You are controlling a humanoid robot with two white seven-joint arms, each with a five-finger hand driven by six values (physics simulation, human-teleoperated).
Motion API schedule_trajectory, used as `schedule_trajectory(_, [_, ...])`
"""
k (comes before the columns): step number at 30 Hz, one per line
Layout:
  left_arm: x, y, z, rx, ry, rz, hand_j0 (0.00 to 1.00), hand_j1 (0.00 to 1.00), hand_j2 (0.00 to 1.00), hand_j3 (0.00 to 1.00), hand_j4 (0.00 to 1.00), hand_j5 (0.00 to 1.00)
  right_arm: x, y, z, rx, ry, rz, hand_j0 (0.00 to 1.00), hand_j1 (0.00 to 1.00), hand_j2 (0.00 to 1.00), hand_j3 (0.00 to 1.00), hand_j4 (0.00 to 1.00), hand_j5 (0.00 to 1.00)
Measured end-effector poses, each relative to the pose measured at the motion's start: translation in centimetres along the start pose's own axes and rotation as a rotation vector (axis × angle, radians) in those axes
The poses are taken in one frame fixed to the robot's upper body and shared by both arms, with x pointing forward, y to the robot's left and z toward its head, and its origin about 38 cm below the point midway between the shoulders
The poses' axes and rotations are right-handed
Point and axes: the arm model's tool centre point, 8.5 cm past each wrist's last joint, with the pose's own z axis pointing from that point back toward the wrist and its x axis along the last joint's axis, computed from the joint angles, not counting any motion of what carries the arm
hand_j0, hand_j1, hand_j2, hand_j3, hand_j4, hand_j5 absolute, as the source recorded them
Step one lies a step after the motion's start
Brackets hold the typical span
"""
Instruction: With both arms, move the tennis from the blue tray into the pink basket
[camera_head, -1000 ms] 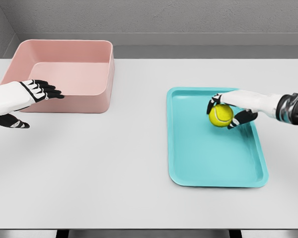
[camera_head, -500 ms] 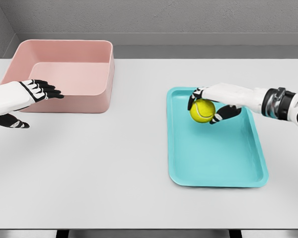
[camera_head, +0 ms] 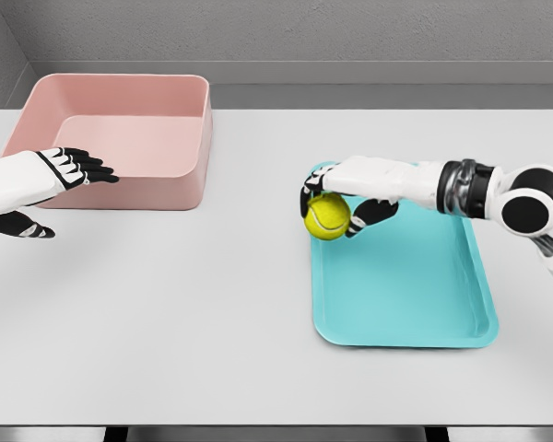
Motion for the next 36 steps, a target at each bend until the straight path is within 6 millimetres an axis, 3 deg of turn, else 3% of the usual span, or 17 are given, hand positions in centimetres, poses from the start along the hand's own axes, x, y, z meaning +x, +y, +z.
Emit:
schedule_trajectory(16, [-0.1,0.0,0.1,-0.002,0.003,0.000,1.00,1.00,1.00,1.00,1.00,1.00,4.0,-2.1,-3.8,-0.001,-0.113,0.064,0.32,0.32,0.32,0.32,0.32,0.32])
schedule_trajectory(25, [-0.3,0.1,0.4,-0.010,0.012,-0.006,1.00,1.00,1.00,1.00,1.00,1.00,6.6,-2.2,-6.5,0.027,-0.172,0.076,0.29,0.29,0.29,0.29,0.29,0.29])
schedule_trajectory(36, [-0.3,0.1,0.5,-0.011,0.013,-0.007,1.00,1.00,1.00,1.00,1.00,1.00,9.0,-2.9,-8.5,0.037,-0.208,0.094,0.29,0.29,0.29,0.29,0.29,0.29])
